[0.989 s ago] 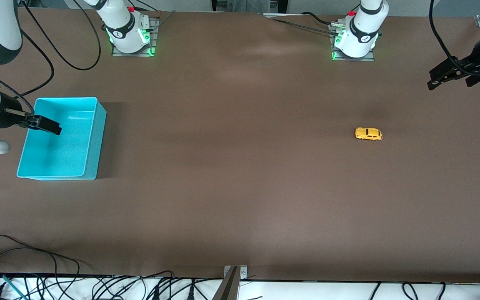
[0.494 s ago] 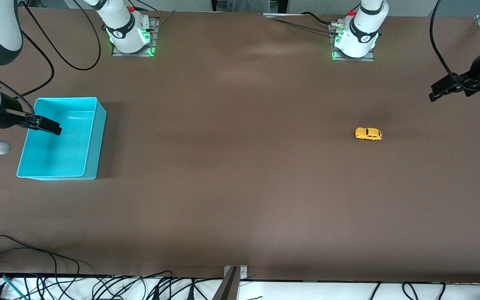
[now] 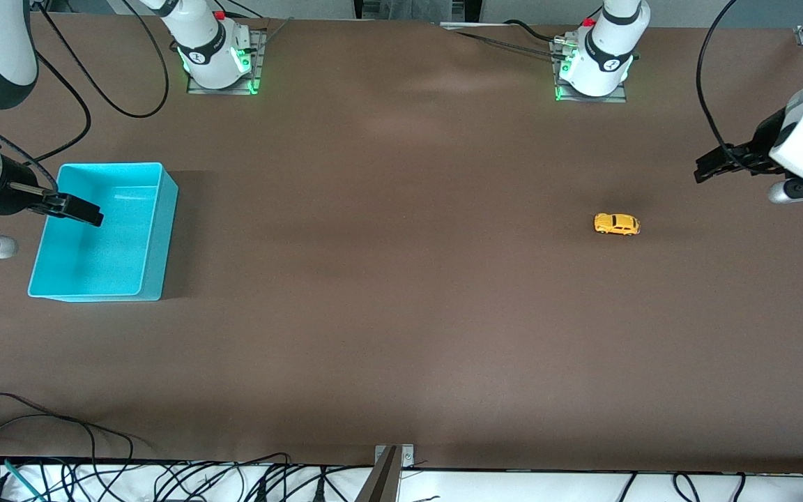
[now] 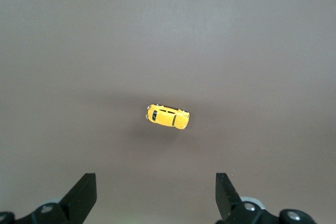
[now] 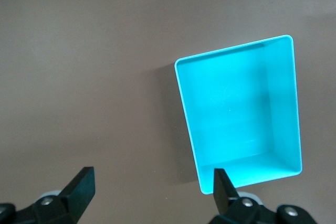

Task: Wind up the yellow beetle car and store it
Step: 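Move the left gripper down over the yellow beetle car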

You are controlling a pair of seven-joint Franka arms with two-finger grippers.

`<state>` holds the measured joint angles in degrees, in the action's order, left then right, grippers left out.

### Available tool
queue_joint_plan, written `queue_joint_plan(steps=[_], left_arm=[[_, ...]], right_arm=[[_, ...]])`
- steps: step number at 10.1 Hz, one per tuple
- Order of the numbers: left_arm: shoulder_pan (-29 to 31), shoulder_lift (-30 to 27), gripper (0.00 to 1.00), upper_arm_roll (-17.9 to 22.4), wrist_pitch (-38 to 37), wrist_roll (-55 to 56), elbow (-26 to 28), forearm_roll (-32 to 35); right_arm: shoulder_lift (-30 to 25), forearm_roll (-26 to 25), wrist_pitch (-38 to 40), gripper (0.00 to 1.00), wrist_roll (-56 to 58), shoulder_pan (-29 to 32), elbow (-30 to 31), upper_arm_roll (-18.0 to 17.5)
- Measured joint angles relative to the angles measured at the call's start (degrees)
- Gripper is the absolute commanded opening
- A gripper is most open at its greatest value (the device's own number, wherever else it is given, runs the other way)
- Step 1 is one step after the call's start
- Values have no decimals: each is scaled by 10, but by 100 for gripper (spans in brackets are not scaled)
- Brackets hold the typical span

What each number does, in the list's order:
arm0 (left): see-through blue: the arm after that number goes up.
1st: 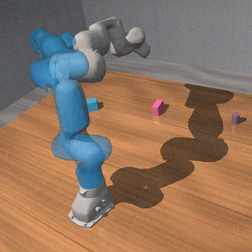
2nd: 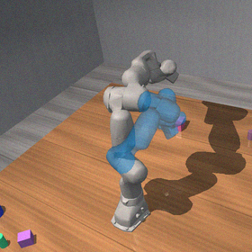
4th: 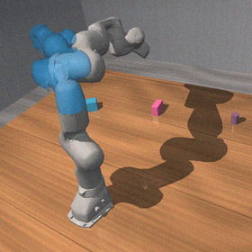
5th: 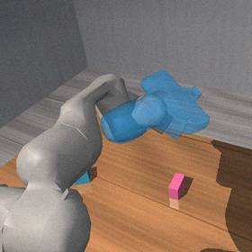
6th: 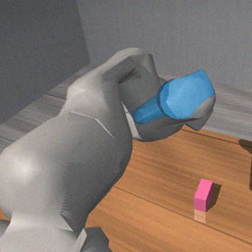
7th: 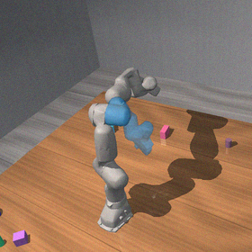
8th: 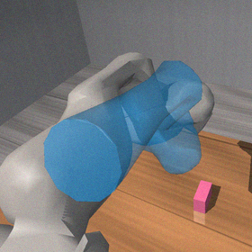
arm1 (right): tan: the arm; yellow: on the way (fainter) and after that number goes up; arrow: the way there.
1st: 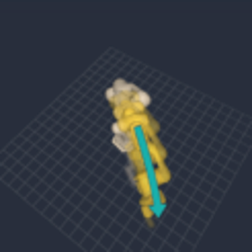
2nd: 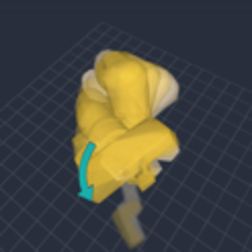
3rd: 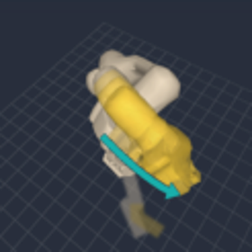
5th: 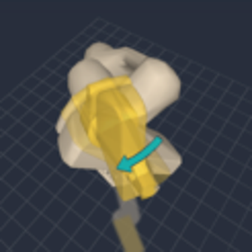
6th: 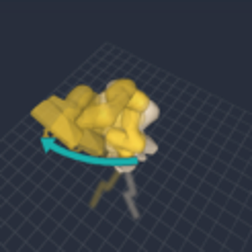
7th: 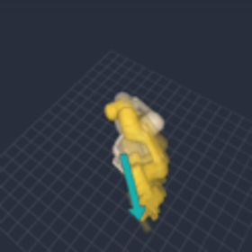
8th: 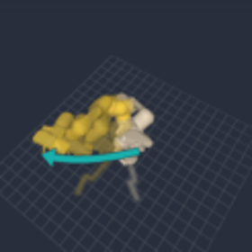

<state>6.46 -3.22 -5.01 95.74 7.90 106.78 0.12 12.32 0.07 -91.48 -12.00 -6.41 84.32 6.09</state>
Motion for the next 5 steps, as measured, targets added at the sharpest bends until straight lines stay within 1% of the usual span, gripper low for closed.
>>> queue_joint_plan(steps=[5], left_arm=[[0,0,100,0,123,0,131,0]], right_arm=[[0,0,0,100,0,0,0,0]])
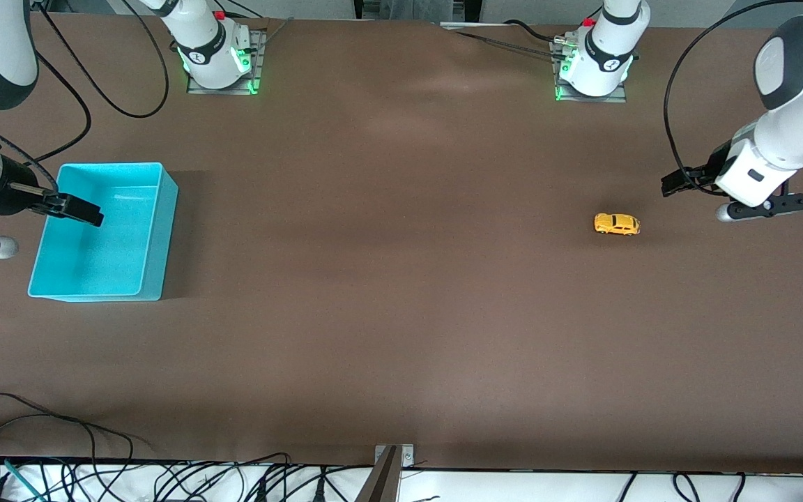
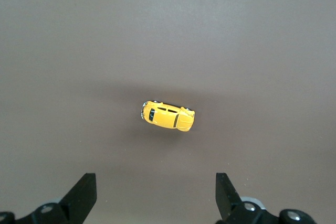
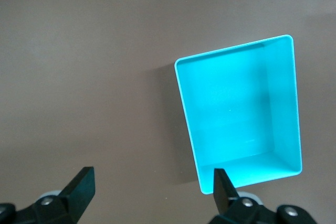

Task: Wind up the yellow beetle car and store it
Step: 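Move the left gripper down over the yellow beetle car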

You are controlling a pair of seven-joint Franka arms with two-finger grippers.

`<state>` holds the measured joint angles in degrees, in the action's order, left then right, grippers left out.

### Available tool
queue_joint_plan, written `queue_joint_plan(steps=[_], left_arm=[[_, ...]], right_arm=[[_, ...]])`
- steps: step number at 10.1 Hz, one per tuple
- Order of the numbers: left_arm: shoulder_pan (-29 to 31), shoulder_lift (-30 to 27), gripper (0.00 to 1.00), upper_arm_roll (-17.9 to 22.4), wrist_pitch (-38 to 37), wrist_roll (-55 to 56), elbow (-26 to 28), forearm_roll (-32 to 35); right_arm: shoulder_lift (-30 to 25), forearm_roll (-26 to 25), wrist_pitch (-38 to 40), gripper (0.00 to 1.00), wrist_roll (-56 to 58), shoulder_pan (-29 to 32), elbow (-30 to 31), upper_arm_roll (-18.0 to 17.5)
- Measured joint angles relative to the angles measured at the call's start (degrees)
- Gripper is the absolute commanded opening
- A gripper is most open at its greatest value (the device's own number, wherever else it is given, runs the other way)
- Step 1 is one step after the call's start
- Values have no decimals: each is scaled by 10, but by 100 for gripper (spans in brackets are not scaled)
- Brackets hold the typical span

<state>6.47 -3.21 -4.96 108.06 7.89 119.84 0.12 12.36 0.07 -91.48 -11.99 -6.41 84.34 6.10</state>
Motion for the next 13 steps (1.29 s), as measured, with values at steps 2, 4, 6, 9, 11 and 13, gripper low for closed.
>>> queue_joint_plan(steps=[2,4,6,9,11,13], left_arm=[[0,0,100,0,63,0,47,0],[0,0,100,0,133,0,97,0],[0,0,100,0,179,-1,135,0],[0,0,100,0,212,-26,167,1],[0,2,100,0,238,-149,182,1],[1,9,100,0,244,-278,184,2]], right_arm=[[0,0,0,100,0,0,0,0],[0,0,0,100,0,0,0,0],[0,0,0,100,0,0,0,0],[1,0,0,100,0,0,0,0],[1,0,0,100,0,0,0,0],[1,0,0,100,0,0,0,0]])
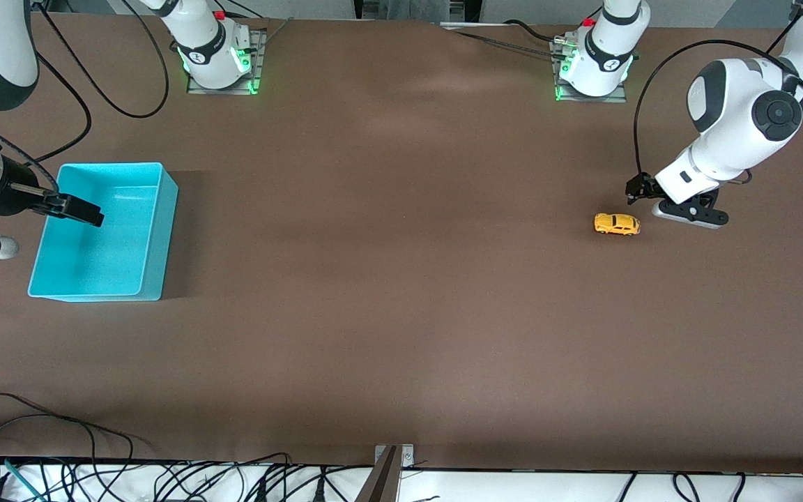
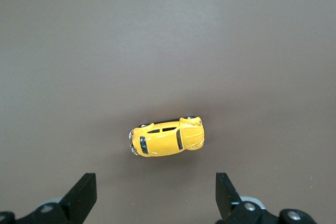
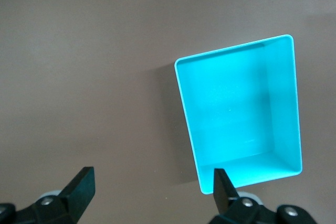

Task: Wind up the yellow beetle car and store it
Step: 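Move the left gripper down over the yellow beetle car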

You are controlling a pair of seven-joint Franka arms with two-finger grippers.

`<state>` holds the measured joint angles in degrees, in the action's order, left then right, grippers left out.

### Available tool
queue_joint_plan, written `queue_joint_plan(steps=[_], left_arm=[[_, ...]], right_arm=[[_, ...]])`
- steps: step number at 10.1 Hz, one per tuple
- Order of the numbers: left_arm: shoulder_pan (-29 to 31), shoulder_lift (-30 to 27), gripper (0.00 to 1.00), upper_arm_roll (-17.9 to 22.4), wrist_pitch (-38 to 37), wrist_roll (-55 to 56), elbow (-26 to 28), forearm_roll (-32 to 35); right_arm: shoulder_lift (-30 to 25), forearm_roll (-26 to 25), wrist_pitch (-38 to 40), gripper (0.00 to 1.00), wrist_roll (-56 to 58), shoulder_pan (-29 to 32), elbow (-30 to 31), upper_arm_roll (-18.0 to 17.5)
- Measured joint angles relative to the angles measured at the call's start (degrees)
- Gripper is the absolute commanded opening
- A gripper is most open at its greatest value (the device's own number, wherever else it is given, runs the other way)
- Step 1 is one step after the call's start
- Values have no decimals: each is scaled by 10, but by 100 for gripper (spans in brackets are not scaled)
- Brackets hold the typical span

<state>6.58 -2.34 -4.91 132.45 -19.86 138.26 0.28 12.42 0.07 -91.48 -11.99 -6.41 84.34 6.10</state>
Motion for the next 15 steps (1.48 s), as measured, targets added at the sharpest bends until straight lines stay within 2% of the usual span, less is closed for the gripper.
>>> queue_joint_plan(steps=[3,7,10,15], left_arm=[[2,15,100,0,1,-214,12,0],[1,24,100,0,11,-446,22,1],[2,48,100,0,70,-634,38,1],[2,111,99,0,155,-675,43,1]], right_arm=[[0,0,0,100,0,0,0,0],[0,0,0,100,0,0,0,0],[0,0,0,100,0,0,0,0],[0,0,0,100,0,0,0,0]])
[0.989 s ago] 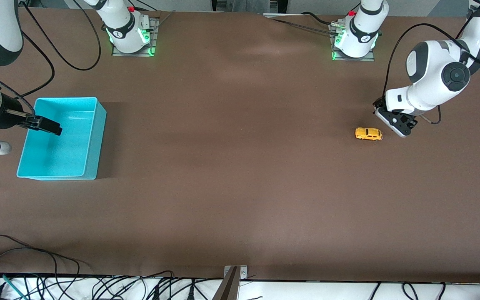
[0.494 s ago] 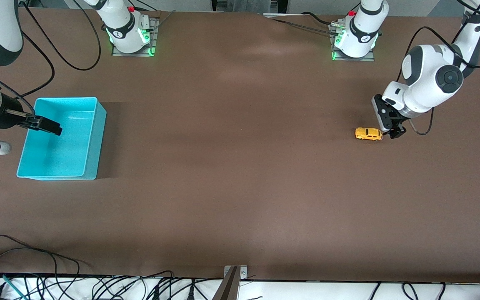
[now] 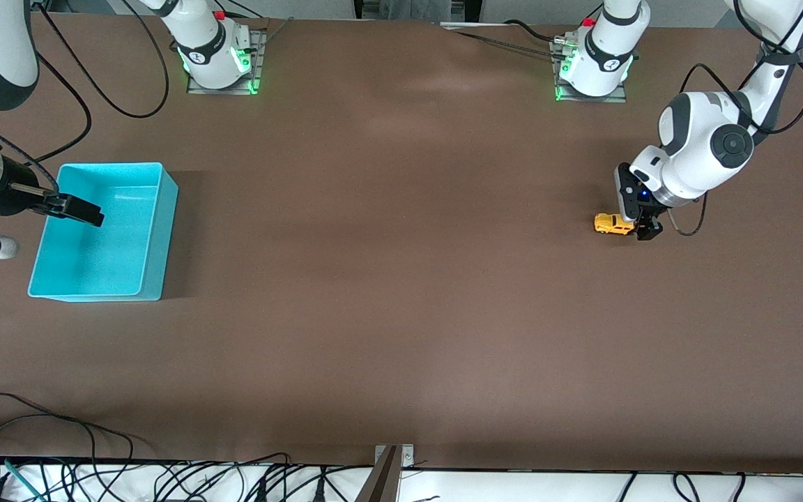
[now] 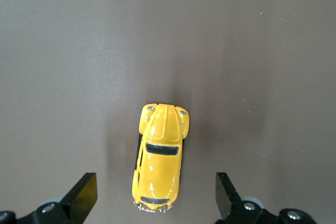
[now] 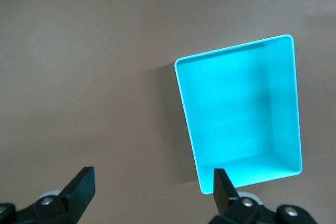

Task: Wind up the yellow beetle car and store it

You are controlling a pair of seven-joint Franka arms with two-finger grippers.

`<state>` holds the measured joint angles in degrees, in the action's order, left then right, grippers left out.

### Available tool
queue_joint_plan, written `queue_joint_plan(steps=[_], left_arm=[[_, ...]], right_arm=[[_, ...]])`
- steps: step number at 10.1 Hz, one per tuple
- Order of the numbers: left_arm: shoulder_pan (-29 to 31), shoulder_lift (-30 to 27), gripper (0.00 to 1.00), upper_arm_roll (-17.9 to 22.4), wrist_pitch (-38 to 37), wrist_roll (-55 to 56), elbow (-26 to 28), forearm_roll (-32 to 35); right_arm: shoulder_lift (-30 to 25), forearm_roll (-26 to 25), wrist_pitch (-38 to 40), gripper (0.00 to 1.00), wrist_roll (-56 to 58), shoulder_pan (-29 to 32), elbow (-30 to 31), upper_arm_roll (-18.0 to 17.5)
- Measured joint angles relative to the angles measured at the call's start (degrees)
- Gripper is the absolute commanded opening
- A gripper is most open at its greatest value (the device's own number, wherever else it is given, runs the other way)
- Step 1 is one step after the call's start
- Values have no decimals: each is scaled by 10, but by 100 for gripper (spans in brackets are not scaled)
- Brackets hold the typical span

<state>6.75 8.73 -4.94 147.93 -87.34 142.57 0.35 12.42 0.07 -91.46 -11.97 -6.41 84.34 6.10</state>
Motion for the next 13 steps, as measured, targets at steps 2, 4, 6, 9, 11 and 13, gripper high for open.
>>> queue_joint_plan(steps=[2,4,6,9,11,13], left_arm=[[0,19,100,0,19,-1,0,0],[0,40,95,0,44,-1,0,0],[0,48,48,0,51,-2,0,0],[-1,48,26,-2,54,-10,-3,59],[-1,47,7,-3,55,-9,-10,98],[-1,47,0,-3,55,-9,-11,98]], right_arm=[[0,0,0,100,0,0,0,0],[0,0,0,100,0,0,0,0],[0,0,0,100,0,0,0,0],[0,0,0,100,0,0,0,0],[1,0,0,100,0,0,0,0],[1,0,0,100,0,0,0,0]])
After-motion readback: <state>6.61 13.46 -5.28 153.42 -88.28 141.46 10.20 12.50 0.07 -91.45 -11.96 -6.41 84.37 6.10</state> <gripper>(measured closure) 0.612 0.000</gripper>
